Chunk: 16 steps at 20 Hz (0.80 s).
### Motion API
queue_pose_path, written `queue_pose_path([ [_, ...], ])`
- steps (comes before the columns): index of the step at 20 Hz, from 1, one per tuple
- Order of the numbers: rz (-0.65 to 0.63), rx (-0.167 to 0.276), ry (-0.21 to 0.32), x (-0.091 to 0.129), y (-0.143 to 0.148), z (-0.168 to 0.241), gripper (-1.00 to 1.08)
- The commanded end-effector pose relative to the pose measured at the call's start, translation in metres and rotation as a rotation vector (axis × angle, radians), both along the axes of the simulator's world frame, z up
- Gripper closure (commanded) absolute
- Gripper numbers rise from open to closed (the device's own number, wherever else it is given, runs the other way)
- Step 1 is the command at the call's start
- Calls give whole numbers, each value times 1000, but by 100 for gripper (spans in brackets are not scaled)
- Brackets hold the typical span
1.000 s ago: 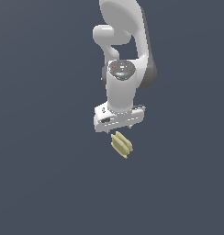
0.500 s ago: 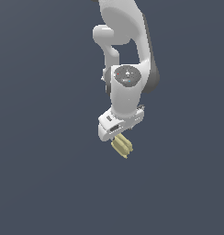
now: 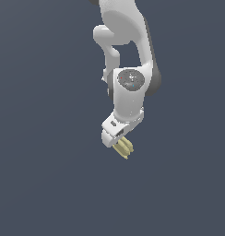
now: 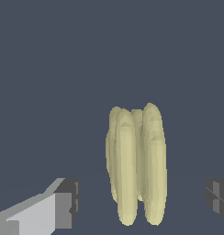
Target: Pick up the object and move it to a goal position.
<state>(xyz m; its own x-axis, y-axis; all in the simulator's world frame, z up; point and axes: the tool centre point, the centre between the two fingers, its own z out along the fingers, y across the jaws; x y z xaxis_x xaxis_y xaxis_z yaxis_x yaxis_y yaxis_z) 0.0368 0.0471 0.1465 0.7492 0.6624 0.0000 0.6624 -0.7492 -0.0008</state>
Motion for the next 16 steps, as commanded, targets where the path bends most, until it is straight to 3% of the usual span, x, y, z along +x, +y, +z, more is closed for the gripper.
queue_pose_path([
  [1,20,0,0,1,1,-1,-92],
  [8,23,0,0,1,1,-4,-92],
  [16,27,0,0,0,1,-41,-92],
])
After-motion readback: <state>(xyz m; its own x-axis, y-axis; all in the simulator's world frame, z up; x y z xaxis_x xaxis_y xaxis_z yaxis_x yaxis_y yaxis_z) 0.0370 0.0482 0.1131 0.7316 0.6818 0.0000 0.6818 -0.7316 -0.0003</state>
